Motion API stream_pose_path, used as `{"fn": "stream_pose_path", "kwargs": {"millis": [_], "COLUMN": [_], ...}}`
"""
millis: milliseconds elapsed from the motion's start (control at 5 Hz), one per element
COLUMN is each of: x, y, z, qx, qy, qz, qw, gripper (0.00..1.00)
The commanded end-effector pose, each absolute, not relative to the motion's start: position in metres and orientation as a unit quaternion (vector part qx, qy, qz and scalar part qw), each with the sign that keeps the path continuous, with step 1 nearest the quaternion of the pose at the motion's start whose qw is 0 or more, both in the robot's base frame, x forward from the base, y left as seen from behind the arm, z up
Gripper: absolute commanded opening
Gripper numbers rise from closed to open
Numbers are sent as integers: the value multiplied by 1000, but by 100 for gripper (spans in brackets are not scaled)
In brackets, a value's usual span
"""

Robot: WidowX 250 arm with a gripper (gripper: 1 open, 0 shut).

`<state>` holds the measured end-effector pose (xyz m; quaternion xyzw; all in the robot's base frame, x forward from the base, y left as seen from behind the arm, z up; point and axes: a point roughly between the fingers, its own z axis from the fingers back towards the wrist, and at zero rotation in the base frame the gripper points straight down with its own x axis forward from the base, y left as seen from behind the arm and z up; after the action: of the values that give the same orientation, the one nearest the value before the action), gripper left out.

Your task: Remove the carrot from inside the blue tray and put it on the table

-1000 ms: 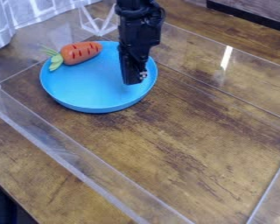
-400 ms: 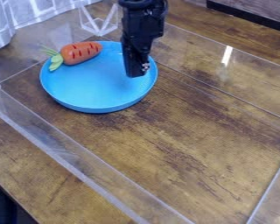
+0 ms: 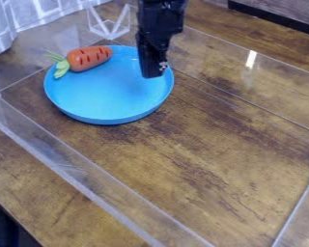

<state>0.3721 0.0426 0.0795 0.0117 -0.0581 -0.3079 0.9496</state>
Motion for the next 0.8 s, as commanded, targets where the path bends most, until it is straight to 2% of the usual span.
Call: {"fn": "stream_pose_path", "kwargs": {"millis": [0, 600], "x": [383, 388], "y": [40, 46], "z": [123, 144], "qx": [40, 55], "qy": [-109, -120], "qz": [-317, -329], "qw": [941, 935], "gripper": [0, 0]}}
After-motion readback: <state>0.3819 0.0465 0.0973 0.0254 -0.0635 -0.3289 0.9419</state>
